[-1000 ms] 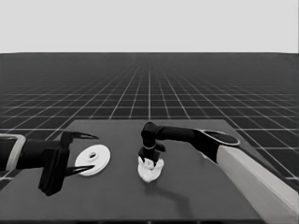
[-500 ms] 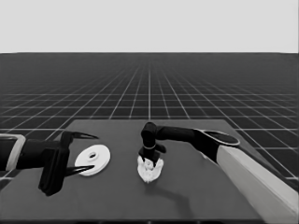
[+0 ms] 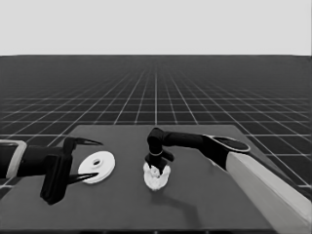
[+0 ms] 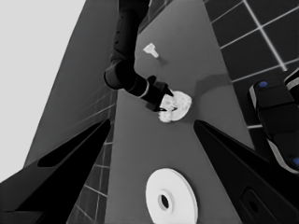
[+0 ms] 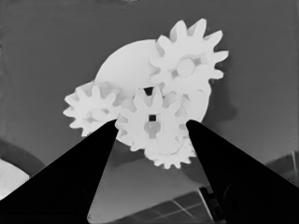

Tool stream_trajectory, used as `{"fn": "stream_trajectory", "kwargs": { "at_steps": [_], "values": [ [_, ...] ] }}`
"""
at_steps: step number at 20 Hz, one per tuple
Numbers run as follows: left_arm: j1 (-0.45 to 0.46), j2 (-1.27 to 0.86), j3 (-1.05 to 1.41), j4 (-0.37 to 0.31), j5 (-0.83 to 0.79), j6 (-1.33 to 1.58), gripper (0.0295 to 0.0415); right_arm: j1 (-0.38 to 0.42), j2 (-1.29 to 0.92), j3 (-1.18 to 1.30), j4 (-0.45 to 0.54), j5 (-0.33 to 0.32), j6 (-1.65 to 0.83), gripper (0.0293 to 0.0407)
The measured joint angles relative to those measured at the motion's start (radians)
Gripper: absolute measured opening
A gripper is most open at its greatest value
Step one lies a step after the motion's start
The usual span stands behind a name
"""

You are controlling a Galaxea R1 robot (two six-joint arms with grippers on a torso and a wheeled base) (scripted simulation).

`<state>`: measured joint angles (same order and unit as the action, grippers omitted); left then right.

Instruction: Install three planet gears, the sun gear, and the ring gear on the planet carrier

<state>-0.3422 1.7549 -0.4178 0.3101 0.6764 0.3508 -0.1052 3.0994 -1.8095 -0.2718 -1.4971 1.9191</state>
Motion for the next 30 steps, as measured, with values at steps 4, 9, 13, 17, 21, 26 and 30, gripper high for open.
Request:
{"fn": "stream_trajectory", "kwargs": {
  "at_steps": [4, 9, 13, 17, 21, 26, 30],
  "values": [
    [0.0, 0.0, 0.0, 0.0, 0.0, 0.0, 0.0385, 0.0, 0.0, 0.0, 0.0, 0.0, 0.042, 0.0309],
    [0.0, 0.0, 0.0, 0.0, 0.0, 0.0, 0.0385, 0.0, 0.0, 0.0, 0.0, 0.0, 0.094, 0.0309],
    [0.0, 0.0, 0.0, 0.0, 0.0, 0.0, 0.0385, 0.0, 0.0, 0.0, 0.0, 0.0, 0.136, 0.0309],
    [0.0, 0.0, 0.0, 0.0, 0.0, 0.0, 0.0385, 0.0, 0.0, 0.0, 0.0, 0.0, 0.178, 0.0309],
    [0.0, 0.0, 0.0, 0.0, 0.0, 0.0, 0.0385, 0.0, 0.0, 0.0, 0.0, 0.0, 0.22, 0.0309],
    [0.0, 0.0, 0.0, 0.0, 0.0, 0.0, 0.0385, 0.0, 0.0, 0.0, 0.0, 0.0, 0.272, 0.0309],
    [0.0, 0.0, 0.0, 0.0, 0.0, 0.0, 0.0385, 0.0, 0.0, 0.0, 0.0, 0.0, 0.314, 0.0309]
  ]
}}
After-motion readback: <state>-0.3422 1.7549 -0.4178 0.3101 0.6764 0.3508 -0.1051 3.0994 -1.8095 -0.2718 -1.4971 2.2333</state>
